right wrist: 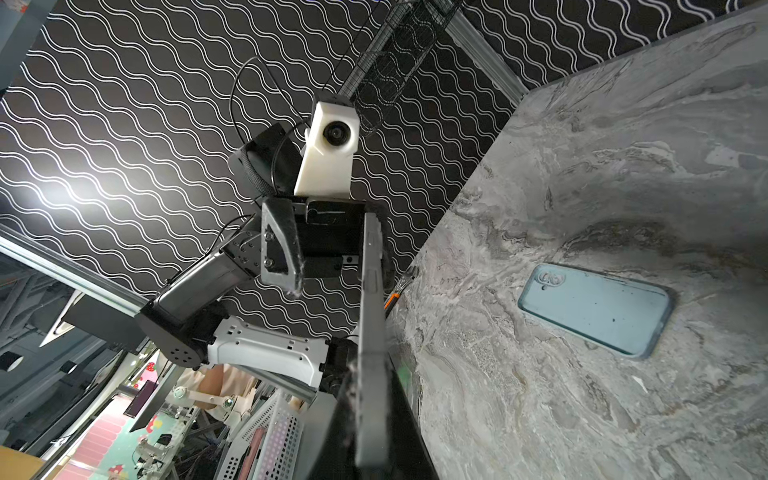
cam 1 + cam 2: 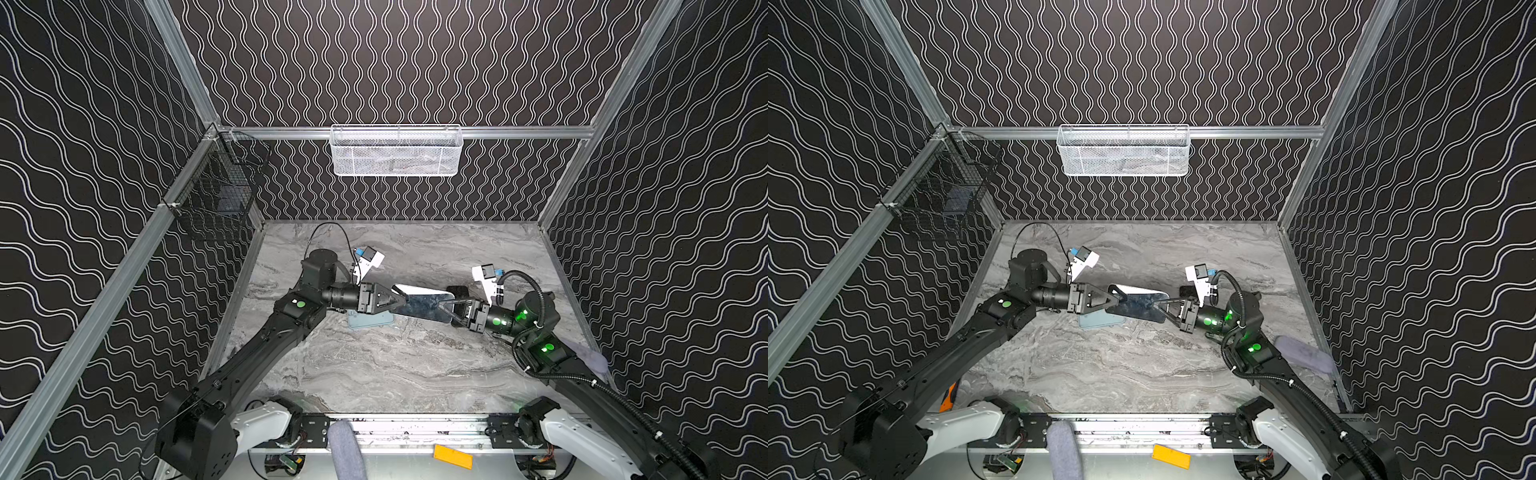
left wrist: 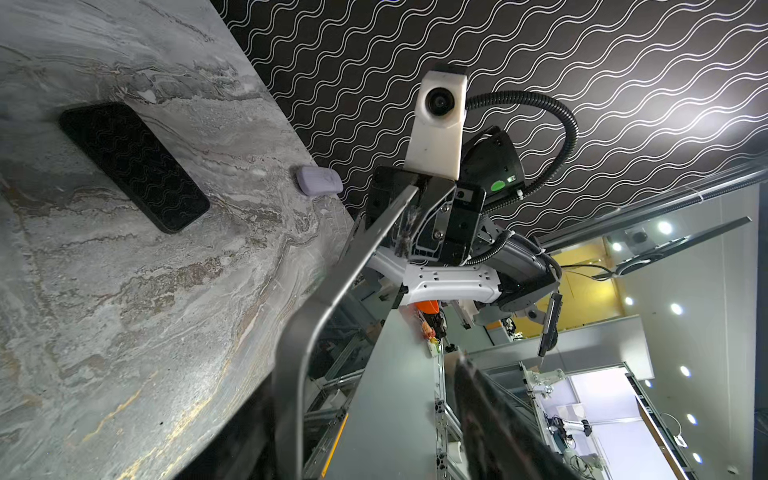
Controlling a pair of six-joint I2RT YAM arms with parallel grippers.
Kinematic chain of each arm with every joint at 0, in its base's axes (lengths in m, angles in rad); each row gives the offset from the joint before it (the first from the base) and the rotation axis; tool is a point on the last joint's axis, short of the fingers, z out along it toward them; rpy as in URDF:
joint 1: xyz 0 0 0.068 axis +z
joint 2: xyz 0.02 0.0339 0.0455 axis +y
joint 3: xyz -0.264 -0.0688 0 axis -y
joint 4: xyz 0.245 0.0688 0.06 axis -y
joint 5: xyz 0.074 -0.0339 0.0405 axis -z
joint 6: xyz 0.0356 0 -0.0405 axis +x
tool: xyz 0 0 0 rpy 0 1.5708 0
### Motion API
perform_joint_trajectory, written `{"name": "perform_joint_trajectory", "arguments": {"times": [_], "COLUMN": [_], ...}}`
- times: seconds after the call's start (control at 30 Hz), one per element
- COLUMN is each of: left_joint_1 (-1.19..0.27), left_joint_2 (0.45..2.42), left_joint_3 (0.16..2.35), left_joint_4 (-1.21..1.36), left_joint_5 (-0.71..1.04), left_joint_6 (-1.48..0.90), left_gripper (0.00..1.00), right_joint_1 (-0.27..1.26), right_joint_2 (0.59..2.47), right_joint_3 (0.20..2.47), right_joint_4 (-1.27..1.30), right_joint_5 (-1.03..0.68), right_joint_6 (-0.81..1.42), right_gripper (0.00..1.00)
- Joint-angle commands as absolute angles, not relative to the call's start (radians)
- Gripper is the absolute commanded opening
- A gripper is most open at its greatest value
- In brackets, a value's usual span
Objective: Put the phone into the phone case
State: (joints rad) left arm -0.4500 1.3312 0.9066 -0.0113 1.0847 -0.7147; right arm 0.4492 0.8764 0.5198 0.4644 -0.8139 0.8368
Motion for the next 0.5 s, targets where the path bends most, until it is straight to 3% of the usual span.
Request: {"name": "perform_joint_trajectory", "arguments": {"times": [0.0,0.47], "left_joint_1": [-0.451,-0.470], "left_joint_2": [1.334,1.354], "left_joint_3": [0.914,0.921], "left_joint_4": [0.007,0.044], "left_joint_5": [1.121,1.149], "left_joint_6": [-0.713,-0.742], "left_gripper": [0.55,0.31], "right_joint_1": [0.449,0.442], "right_joint_2": [0.893,0.909], "right_joint_3": [0.526,0.539], "right_joint_4": [0.563,0.549], "right_joint_5": [-0.835,-0.807], "right_joint_6": [0.854,0.831], "right_gripper": [0.00,0.00]}}
